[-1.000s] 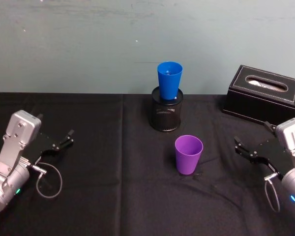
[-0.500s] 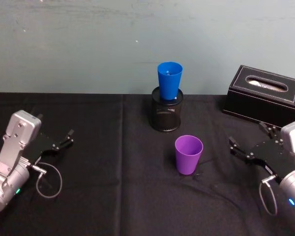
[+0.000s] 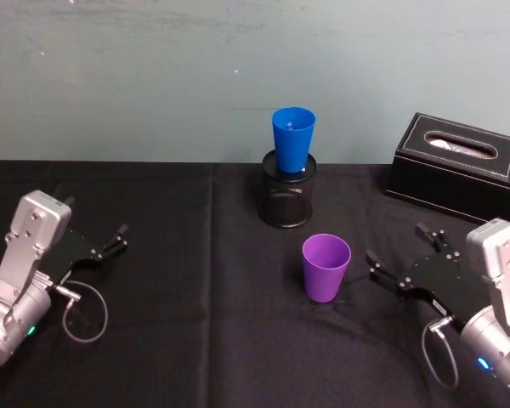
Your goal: Pick up one cup with a gripper and tap it against the other cup.
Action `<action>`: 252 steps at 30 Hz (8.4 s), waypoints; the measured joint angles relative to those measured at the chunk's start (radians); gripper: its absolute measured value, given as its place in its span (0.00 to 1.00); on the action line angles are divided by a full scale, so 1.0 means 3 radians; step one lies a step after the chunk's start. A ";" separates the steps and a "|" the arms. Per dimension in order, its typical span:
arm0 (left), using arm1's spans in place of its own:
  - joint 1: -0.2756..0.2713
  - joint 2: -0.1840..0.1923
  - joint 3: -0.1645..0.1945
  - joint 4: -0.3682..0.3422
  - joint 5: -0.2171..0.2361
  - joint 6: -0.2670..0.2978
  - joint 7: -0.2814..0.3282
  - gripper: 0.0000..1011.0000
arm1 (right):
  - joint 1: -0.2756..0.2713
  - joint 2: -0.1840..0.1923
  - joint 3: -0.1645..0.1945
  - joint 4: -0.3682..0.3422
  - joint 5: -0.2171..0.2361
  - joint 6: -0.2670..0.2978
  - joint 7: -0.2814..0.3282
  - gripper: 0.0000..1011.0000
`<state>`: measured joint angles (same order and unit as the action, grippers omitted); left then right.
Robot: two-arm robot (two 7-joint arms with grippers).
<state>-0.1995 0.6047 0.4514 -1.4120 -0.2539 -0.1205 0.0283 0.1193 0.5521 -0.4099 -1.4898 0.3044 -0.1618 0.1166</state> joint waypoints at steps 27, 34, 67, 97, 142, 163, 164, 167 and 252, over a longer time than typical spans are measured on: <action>0.0000 0.0000 0.0000 0.0000 0.0000 0.0000 0.0000 1.00 | -0.0142 -0.0152 0.0039 -0.0130 0.0010 0.0075 0.0388 0.99; 0.0000 0.0000 0.0000 0.0000 0.0000 0.0000 0.0000 1.00 | -0.0147 -0.0213 0.0050 -0.0101 0.0006 0.0082 0.0491 0.99; 0.0000 0.0000 0.0000 0.0000 0.0000 0.0000 0.0000 1.00 | 0.0120 -0.0517 0.0125 0.0308 -0.0130 0.0225 0.0856 0.99; 0.0000 0.0000 0.0000 0.0000 0.0000 0.0000 0.0000 1.00 | 0.0354 -0.0777 0.0160 0.0638 -0.0232 0.0254 0.0992 0.99; 0.0000 0.0000 0.0000 0.0000 0.0000 0.0000 0.0000 1.00 | 0.0350 -0.0774 0.0157 0.0632 -0.0231 0.0246 0.0990 0.72; 0.0000 0.0000 0.0000 0.0000 0.0000 0.0000 0.0000 1.00 | 0.0240 -0.0777 0.0281 0.0421 -0.0071 0.0029 0.1033 0.72; 0.0000 0.0000 0.0000 0.0000 0.0000 0.0000 0.0000 1.00 | 0.0240 -0.0777 0.0281 0.0421 -0.0071 0.0029 0.1033 0.72; 0.0000 0.0000 0.0000 0.0000 0.0000 0.0000 0.0000 1.00 | 0.0222 -0.0763 0.0284 0.0361 -0.0078 0.0024 0.1030 0.72; 0.0000 0.0000 0.0000 0.0000 0.0000 0.0000 0.0000 1.00 | 0.1149 -0.1173 0.0366 0.1250 -0.0230 -0.0047 0.0895 0.72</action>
<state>-0.1995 0.6047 0.4514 -1.4120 -0.2539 -0.1205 0.0283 0.4640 0.2003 -0.3002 -1.1148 0.2354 -0.1759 0.3851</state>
